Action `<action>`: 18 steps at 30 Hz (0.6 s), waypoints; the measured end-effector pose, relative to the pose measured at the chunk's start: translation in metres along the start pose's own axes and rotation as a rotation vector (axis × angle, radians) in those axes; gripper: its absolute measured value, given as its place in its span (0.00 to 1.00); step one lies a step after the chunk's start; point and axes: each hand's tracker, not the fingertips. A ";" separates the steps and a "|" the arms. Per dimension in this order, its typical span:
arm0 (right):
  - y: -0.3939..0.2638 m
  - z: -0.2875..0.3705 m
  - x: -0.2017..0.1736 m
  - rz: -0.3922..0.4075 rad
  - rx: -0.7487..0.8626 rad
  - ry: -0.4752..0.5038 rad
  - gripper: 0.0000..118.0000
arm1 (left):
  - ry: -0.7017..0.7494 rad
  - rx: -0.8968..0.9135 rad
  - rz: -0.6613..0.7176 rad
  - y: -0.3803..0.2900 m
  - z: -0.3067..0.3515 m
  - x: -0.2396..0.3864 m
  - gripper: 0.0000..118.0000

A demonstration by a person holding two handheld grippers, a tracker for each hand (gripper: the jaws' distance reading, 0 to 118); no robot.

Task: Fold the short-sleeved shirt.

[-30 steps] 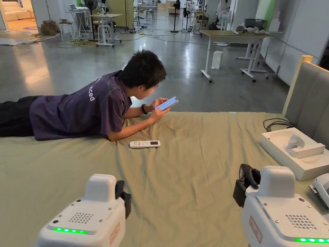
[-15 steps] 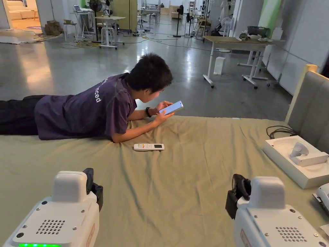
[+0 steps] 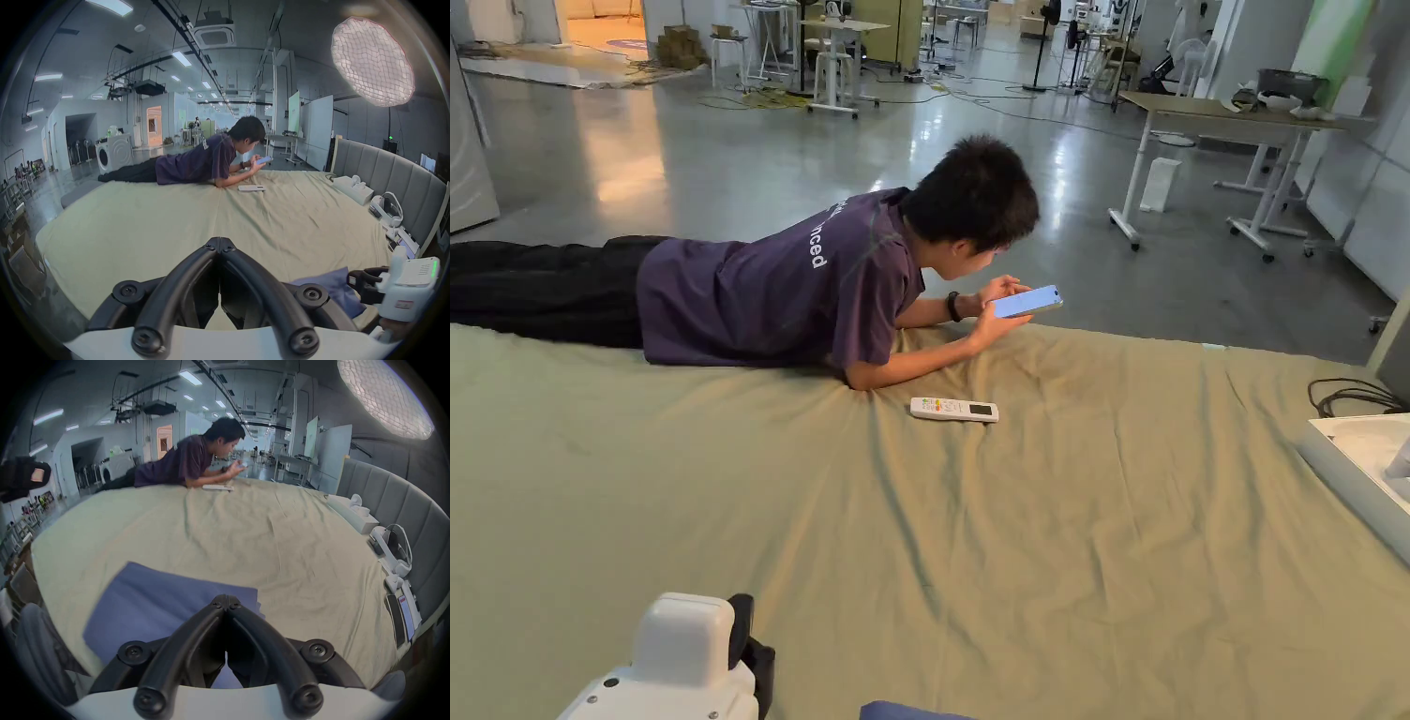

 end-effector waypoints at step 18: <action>-0.021 -0.018 0.007 0.046 -0.020 -0.037 0.00 | -0.560 -0.672 0.452 -0.063 -0.112 -0.047 0.66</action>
